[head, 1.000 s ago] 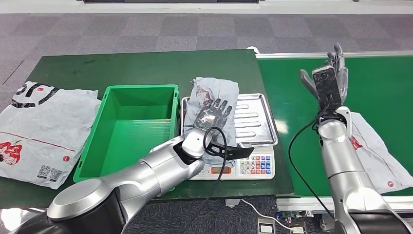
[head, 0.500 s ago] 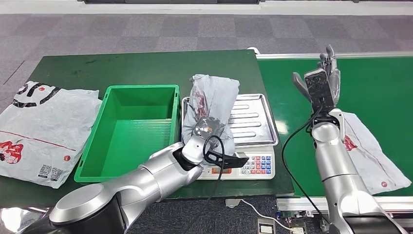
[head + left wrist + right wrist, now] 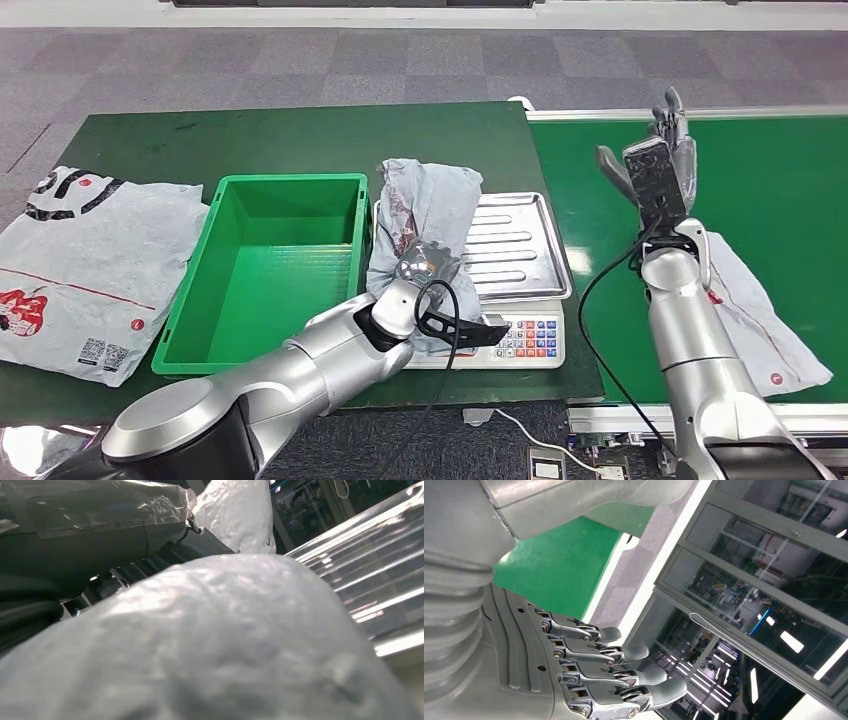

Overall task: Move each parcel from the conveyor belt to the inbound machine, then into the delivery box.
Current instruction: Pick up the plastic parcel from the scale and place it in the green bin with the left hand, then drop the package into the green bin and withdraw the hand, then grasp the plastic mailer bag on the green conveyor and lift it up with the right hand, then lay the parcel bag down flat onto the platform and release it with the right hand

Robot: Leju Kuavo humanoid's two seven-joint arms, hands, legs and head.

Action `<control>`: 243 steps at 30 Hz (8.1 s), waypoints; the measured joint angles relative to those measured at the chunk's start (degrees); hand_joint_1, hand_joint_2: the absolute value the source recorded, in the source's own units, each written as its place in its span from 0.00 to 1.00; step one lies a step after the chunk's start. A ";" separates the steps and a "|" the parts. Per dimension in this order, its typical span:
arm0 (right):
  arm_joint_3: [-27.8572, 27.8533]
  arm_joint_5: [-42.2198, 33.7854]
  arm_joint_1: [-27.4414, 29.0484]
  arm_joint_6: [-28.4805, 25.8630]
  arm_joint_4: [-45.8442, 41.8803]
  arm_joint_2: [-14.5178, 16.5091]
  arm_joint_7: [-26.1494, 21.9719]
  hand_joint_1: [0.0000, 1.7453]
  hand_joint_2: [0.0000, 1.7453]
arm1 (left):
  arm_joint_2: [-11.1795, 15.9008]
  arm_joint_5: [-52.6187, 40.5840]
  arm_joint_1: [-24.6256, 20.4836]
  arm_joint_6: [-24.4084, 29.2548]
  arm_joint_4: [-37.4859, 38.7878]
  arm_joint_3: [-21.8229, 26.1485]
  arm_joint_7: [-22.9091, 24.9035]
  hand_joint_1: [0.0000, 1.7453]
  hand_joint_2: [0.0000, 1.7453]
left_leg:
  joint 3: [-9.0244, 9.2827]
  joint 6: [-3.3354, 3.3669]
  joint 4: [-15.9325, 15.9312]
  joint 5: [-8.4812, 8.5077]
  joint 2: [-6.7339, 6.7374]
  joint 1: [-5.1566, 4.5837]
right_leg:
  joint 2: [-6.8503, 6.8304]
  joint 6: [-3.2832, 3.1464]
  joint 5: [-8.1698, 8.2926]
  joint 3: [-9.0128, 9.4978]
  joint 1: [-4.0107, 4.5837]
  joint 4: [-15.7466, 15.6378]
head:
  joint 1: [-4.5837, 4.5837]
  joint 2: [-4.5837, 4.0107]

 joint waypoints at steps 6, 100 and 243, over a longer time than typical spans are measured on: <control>-0.22 -0.02 0.36 0.69 -2.08 -0.25 0.85 0.00 1.00 | 0.00 -0.29 0.24 2.97 0.00 0.24 -0.50 1.00 1.00 | 0.00 0.00 0.00 0.00 0.01 0.00 | 0.02 0.00 0.00 0.00 0.00 0.00 | 0.00 0.00; -9.81 20.11 14.20 0.82 -3.80 -5.13 16.19 0.00 1.00 | 17.83 -33.21 1.04 13.58 -6.59 38.42 5.93 0.00 1.00 | -0.06 -0.06 -0.01 -0.03 0.06 0.01 | 0.08 -0.03 -0.04 -0.10 0.00 0.00 | -0.01 0.00; 13.22 28.25 -3.94 11.16 19.50 8.26 20.48 1.00 1.00 | 1.68 30.20 5.96 17.41 -19.09 51.60 -35.90 0.00 1.00 | -0.09 -0.09 -0.06 0.04 0.13 0.06 | 0.16 -0.06 -0.01 -0.17 0.05 0.07 | 0.00 0.00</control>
